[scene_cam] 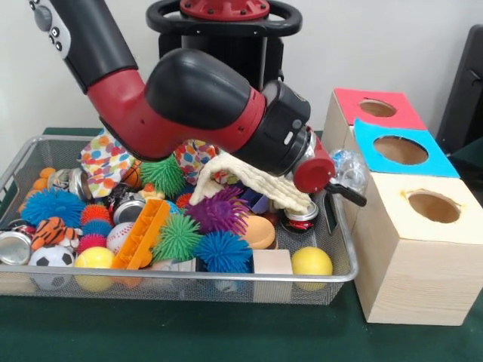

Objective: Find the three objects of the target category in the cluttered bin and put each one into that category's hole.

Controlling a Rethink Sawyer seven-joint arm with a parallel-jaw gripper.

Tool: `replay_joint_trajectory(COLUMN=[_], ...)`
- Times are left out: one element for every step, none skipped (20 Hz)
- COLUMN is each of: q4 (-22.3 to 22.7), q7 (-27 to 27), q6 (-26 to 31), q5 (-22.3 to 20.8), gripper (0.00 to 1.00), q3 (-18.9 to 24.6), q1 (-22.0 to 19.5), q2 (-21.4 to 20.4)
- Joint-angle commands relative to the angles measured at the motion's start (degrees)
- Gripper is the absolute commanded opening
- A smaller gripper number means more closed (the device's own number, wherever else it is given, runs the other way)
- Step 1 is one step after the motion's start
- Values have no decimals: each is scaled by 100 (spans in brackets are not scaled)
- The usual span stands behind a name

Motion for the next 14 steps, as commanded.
replay_joint_trajectory(q4=[286, 272, 222, 210, 189, 193, 195, 221, 218, 229, 180, 173, 198, 204], q7=[-48, -46, -33, -36, -7, 19, 67, 93, 102, 95, 74, 73, 89, 87], q6=[966, 1012, 1114, 1160, 1250, 1304, 1422, 1475, 1555, 1570, 1622, 1652, 1696, 1708], q5=[487, 505, 519, 535, 555, 585, 639, 687, 731, 751, 775, 788, 826, 842], gripper=[100, 100, 100, 100, 100, 100, 100, 100, 100, 100, 100, 100, 100, 100], q3=[418, 387, 312, 281, 219, 197, 181, 187, 171, 165, 130, 109, 120, 111], q1=[42, 49, 66, 66, 76, 82, 86, 79, 72, 71, 73, 84, 62, 66], q2=[-358, -388, -455, -489, -569, -629, -700, -755, -769, -778, -741, -752, -789, -800])
